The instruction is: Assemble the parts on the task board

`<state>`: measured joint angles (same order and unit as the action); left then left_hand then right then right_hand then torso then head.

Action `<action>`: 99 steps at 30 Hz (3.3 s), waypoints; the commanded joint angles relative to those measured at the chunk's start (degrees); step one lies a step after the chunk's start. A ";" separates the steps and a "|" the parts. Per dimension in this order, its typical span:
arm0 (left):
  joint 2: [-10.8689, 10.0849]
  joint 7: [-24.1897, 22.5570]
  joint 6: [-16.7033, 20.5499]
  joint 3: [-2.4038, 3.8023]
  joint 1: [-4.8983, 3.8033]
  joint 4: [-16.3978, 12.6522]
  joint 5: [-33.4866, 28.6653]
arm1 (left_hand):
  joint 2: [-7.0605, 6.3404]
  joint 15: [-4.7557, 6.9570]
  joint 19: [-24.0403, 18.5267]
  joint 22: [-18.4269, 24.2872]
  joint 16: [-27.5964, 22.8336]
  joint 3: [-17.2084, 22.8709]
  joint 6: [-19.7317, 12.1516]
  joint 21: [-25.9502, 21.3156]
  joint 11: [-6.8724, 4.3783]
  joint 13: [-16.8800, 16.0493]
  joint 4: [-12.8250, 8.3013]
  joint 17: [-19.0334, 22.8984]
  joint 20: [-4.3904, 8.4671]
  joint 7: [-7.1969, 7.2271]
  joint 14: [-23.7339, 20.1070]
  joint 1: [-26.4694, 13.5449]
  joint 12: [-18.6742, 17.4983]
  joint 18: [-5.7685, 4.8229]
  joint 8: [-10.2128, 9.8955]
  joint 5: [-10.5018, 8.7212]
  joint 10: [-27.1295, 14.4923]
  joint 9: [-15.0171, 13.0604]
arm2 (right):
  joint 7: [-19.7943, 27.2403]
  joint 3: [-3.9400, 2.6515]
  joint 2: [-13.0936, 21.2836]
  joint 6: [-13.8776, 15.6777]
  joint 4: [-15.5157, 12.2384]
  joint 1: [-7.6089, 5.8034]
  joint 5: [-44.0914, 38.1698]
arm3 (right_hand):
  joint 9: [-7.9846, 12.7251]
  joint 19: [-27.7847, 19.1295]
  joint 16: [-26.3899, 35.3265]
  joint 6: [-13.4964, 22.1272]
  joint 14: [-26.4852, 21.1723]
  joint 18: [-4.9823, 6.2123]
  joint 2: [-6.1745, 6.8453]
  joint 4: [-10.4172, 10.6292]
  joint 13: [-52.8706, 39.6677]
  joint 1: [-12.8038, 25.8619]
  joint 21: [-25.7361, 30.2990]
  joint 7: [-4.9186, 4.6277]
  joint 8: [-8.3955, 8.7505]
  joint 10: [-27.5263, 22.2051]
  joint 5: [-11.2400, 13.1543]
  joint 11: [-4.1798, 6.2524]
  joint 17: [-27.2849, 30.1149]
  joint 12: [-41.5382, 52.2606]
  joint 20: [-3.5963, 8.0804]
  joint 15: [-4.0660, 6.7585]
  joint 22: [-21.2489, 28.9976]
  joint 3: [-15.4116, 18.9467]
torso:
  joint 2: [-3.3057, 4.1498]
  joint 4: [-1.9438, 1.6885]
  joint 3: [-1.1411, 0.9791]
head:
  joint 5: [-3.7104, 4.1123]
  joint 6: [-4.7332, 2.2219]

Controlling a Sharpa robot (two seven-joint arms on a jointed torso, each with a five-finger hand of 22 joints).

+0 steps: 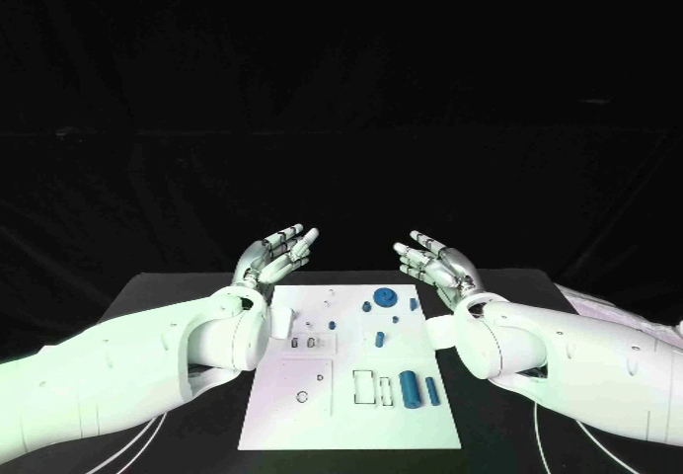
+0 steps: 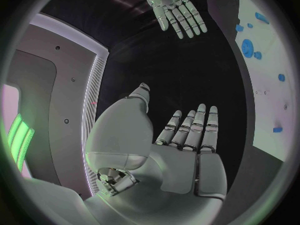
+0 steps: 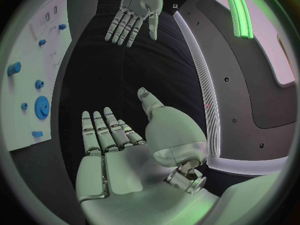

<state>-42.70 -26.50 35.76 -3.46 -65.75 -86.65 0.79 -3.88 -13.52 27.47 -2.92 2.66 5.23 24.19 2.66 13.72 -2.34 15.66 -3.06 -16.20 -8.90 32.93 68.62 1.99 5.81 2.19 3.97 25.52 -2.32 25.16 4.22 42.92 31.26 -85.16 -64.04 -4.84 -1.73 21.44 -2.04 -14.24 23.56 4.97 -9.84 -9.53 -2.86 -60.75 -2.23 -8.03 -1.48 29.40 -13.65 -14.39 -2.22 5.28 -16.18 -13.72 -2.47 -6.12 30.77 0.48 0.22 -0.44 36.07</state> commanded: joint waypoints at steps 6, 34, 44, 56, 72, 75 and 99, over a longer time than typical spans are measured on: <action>0.11 0.75 -4.28 -0.01 -0.12 0.03 1.36 | 1.07 0.08 5.24 -0.56 1.70 -0.42 4.53 1.13 0.83 -0.33 0.33 -0.87 -0.35 -7.30 8.48 2.89 0.72 1.41 0.69 0.29 3.98 -0.42 | -5.60 1.55 -0.88 -18.36 2.16 -1.70 -9.06 | -1.87 21.18 -3.44 -22.12 26.73 4.74 0.93 -6.08 -0.81 -8.61 -5.24 -7.01 -3.27 18.87 0.09 1.74 -1.55 4.11 -0.45 2.61 -2.13 -1.51 | -0.02 0.01 0.00 | 0.00 0.00; -7.25 1.00 -10.36 1.43 -0.94 -9.28 -0.84 | 4.20 10.11 39.81 -3.86 13.61 0.77 33.19 10.73 -6.68 -2.83 -6.42 -11.78 6.52 -1.97 40.56 8.68 6.71 4.69 6.42 0.23 40.17 -2.32 | -19.86 -1.21 -1.57 -17.05 10.63 -7.18 -69.56 | -2.31 46.53 -6.78 -42.92 53.16 5.62 8.95 -6.59 -1.20 -8.88 -17.22 -2.82 -3.13 35.66 -1.81 7.31 -2.06 0.47 8.04 10.84 -4.97 -9.40 | 8.20 -1.91 0.68 | 2.30 -2.96; -8.49 2.43 -12.77 1.62 -1.69 -12.52 -4.07 | 4.03 9.66 39.52 -3.56 14.28 0.90 32.33 9.96 -6.22 -2.77 -6.57 -13.34 6.31 -2.47 38.90 8.30 6.38 4.51 5.72 0.20 39.33 -2.16 | -28.15 -1.52 -3.60 -20.18 10.22 -9.00 -88.00 | -2.17 49.82 -14.59 -44.67 62.06 5.33 9.50 -5.78 -1.13 -9.67 -22.43 -1.37 -2.66 38.09 0.45 9.02 -8.42 0.09 10.99 13.45 -7.71 -10.17 | 10.62 -2.73 0.94 | 2.89 -3.51; -8.16 2.81 -14.30 1.64 -1.91 -13.42 -4.58 | 4.44 9.44 39.24 -3.33 16.27 4.05 31.21 9.12 -5.92 -2.47 -8.28 -15.45 6.15 -2.82 36.37 9.81 6.75 4.48 5.65 1.20 37.90 -2.16 | -30.44 -1.56 -5.53 -22.37 10.51 -10.13 -96.25 | -2.17 49.93 -17.42 -45.07 62.26 5.38 9.99 -4.82 -1.09 -9.67 -24.77 -1.01 -2.41 38.49 2.05 9.25 -12.73 -0.69 11.45 13.60 -9.04 -11.89 | 12.89 -3.09 1.37 | 3.53 -3.91; -7.85 3.03 -14.49 1.64 -1.92 -13.64 -4.61 | 4.36 9.44 39.29 -3.33 17.07 5.48 31.05 8.96 -5.89 -2.36 -8.59 -16.15 6.16 -2.85 35.74 9.68 7.00 4.47 5.86 1.28 37.70 -2.22 | -30.29 -1.60 -6.60 -25.96 10.60 -10.50 -97.46 | -2.21 51.78 -39.45 -45.49 63.08 5.33 12.14 -1.48 -1.12 -9.06 -34.82 -0.29 -2.39 38.68 4.21 9.63 -32.86 -1.38 12.00 14.22 -14.91 -16.78 | 14.27 -3.51 1.57 | 3.77 -3.72; -7.79 3.08 -14.59 1.64 -1.91 -13.56 -4.61 | 4.35 9.44 39.31 -3.34 17.27 5.89 31.00 8.93 -5.89 -2.32 -8.67 -16.33 6.16 -2.85 35.58 9.63 7.07 4.47 5.92 1.29 37.64 -2.24 | -30.14 -1.60 -6.70 -26.15 10.64 -10.51 -97.28 | -2.26 51.99 -48.35 -45.76 63.45 5.31 12.45 -0.69 -1.21 -9.01 -37.01 -0.19 -2.46 38.73 4.41 9.65 -41.58 -1.30 11.95 14.20 -16.26 -17.57 | 14.41 -3.54 1.57 | 3.83 -3.74; -7.81 3.78 -15.08 1.64 -1.91 -13.66 -4.61 | 3.83 9.42 39.34 -3.40 18.46 8.78 30.66 8.71 -5.84 -2.07 -9.38 -17.35 6.20 -2.91 34.53 9.20 7.41 4.44 6.31 1.27 37.28 -2.32 | -30.13 -1.70 -7.89 -21.61 11.65 -10.52 -96.47 | -3.15 54.47 -66.57 -49.55 63.24 3.34 12.32 3.33 -1.88 -9.91 -55.24 0.72 -3.76 40.94 6.79 10.64 -59.55 -0.35 11.90 14.66 -36.06 -20.03 | 15.34 -3.67 1.60 | 3.91 -3.91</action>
<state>-50.57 -22.77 22.00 -1.87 -67.59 -100.11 -3.69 0.57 -4.01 66.85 -6.33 20.74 13.78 55.27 11.53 7.76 -4.50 6.31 -20.36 -9.74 -11.76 67.80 77.77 9.16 9.81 8.10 5.08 63.17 -4.55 -4.82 2.44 34.95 6.83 -73.21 -74.75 -101.09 -4.44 75.54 -68.35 -63.24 84.04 8.84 2.96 -6.59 -4.59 -70.22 -56.88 -7.41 -4.87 69.95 -7.05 -3.84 -61.52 4.67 -4.30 0.46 -37.82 -26.20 45.99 -3.20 1.78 3.53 32.10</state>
